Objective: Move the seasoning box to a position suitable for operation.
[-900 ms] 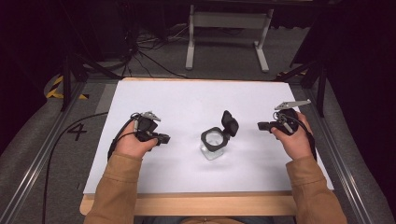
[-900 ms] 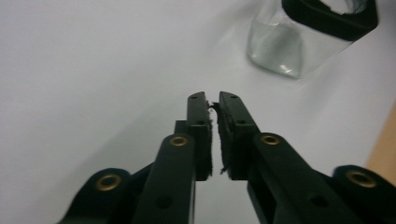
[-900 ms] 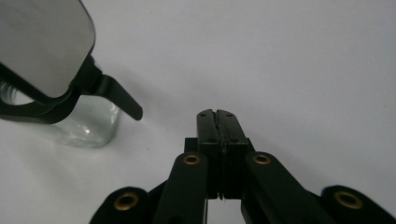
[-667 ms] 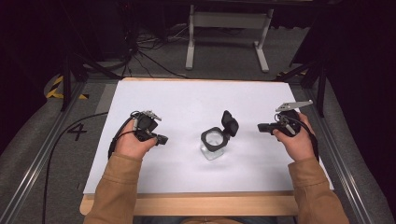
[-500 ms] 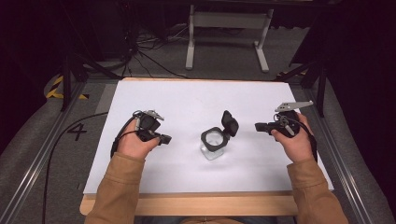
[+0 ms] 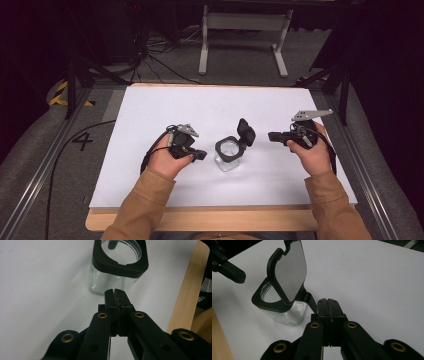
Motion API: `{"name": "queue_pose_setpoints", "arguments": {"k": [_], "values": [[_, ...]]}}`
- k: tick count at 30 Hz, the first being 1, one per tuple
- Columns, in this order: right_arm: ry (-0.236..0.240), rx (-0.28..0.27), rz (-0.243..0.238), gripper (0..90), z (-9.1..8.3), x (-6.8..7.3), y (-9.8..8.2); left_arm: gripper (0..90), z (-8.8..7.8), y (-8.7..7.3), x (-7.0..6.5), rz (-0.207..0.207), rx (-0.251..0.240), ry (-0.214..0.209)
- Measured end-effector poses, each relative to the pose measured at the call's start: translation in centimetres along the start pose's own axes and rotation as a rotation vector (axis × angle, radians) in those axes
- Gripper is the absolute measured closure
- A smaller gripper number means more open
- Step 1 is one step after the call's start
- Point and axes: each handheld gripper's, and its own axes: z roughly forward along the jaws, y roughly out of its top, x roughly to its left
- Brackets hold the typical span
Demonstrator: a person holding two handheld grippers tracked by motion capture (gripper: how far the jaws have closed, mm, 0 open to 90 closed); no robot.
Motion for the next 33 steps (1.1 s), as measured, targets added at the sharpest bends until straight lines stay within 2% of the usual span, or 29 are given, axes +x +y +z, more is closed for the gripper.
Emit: {"name": "queue_pose_setpoints", "arguments": {"k": [3, 10, 14, 17, 18, 21, 23, 28, 31, 33], "values": [[0.010, -0.008, 0.003, 90.0, 0.0, 0.2, 0.0, 90.0, 0.9, 0.2, -0.4, 0.009, -0.013, -0.016], [0.027, -0.034, -0.002, 90.0, 0.2, 0.7, 0.1, 90.0, 2.9, 0.4, -1.3, 0.030, 0.018, -0.036], [0.066, -0.103, -0.006, 90.0, 0.2, 1.3, 0.3, 90.0, 3.5, 0.5, -1.7, 0.042, 0.002, -0.040], [0.058, -0.125, -0.032, 90.0, 0.2, 1.9, 0.5, 90.0, 3.9, 0.5, -1.8, 0.047, -0.001, -0.047], [0.058, -0.130, -0.040, 90.0, 0.3, 2.1, 0.5, 90.0, 4.0, 0.6, -1.8, 0.054, 0.016, -0.049], [0.065, -0.126, -0.045, 90.0, 0.5, 2.5, 0.6, 90.0, 4.3, 0.6, -1.9, 0.066, 0.035, -0.036], [0.059, -0.135, -0.052, 90.0, 0.6, 2.7, 0.6, 90.0, 4.4, 0.6, -1.9, 0.063, 0.031, -0.034], [0.055, -0.216, -0.035, 90.0, 0.4, 3.2, 0.9, 90.0, 4.3, 0.6, -1.7, 0.062, 0.027, -0.036], [0.056, -0.225, -0.042, 90.0, 0.6, 3.6, 1.5, 90.0, 4.3, 0.5, -1.6, 0.070, 0.034, -0.031], [0.025, -0.219, -0.068, 90.0, 0.8, 4.1, 1.7, 90.0, 4.3, 0.6, -1.6, 0.071, 0.036, -0.031]]}}
